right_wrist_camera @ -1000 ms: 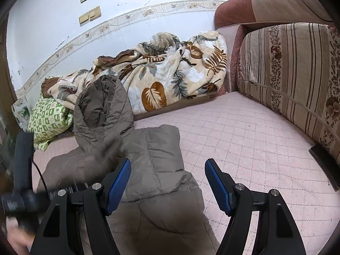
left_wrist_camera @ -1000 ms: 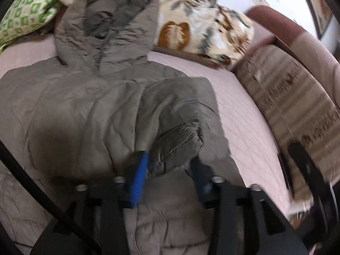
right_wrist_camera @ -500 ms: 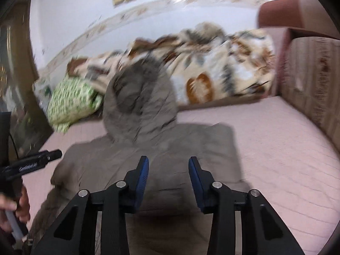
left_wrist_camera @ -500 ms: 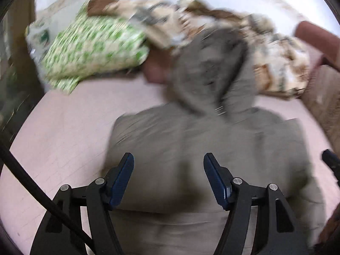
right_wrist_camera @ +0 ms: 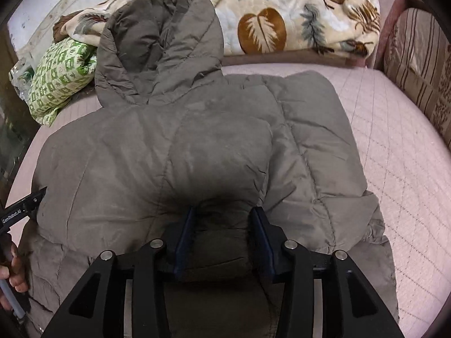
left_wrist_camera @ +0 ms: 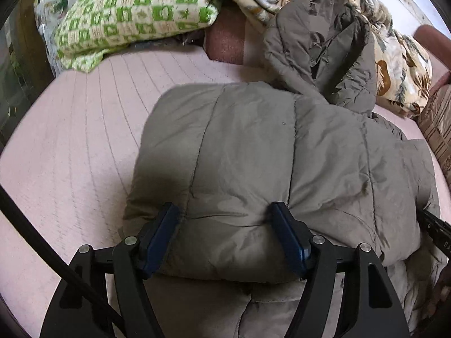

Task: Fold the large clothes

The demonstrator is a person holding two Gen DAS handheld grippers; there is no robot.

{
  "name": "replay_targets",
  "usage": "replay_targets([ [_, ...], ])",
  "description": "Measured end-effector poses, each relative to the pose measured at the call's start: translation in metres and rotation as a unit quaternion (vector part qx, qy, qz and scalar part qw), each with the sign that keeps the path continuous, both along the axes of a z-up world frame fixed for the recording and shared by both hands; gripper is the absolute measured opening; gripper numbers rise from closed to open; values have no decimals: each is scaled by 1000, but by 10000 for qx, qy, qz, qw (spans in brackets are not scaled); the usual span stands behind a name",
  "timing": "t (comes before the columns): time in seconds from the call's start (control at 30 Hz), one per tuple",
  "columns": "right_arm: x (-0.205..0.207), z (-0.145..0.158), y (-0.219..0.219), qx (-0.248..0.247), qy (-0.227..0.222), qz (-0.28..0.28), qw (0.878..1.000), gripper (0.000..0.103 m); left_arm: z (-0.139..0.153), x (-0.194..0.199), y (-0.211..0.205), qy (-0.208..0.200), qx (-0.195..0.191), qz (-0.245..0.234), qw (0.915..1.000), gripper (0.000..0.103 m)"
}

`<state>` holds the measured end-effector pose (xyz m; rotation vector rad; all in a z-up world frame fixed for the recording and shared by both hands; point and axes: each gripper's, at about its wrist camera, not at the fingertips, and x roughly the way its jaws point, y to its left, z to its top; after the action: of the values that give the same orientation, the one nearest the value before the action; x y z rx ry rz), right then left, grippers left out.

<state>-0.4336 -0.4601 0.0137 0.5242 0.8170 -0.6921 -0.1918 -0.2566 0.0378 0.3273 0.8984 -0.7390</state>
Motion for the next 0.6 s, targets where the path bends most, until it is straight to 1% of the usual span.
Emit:
replay_targets([
  [0.03,-1,1,0,7,-13,-14,10000,45,7,-2,1,-82,-44,-25,10000,69],
  [0.1,-5,10,0,13,-134,-70,9999,46,28,-6,3,-222,-293,-97,9993,69],
  [0.13,-12,22,1,-40,-387,-94,9992,46,39,-8,1,-257,-418,-144,9987,69],
  [0.2,-19,44,6,-305,-650,-69,9974,46,52,-11,-11,-284,-488,-237,9981,69],
  [0.23,-24,55,8,-590,-715,-114,9956,47,56,-13,-21,-245,-468,-326,9981,69],
  [0.27,-26,59,7,-687,-726,-161,9949,49,57,-15,-30,-219,-416,-377,9982,69],
  [0.3,-28,60,6,-718,-751,-213,9944,50,56,-18,-42,-211,-330,-426,9983,69],
  [0.43,-31,41,-9,-208,-741,-345,9964,50,36,-30,-80,-134,-19,-622,9980,69],
  [0.5,-30,32,-12,-58,-659,-355,9972,50,23,-33,-86,-57,36,-614,9981,70],
  [0.6,-24,21,-18,238,-557,-321,9976,51,4,-39,-93,-218,250,-581,9978,72],
])
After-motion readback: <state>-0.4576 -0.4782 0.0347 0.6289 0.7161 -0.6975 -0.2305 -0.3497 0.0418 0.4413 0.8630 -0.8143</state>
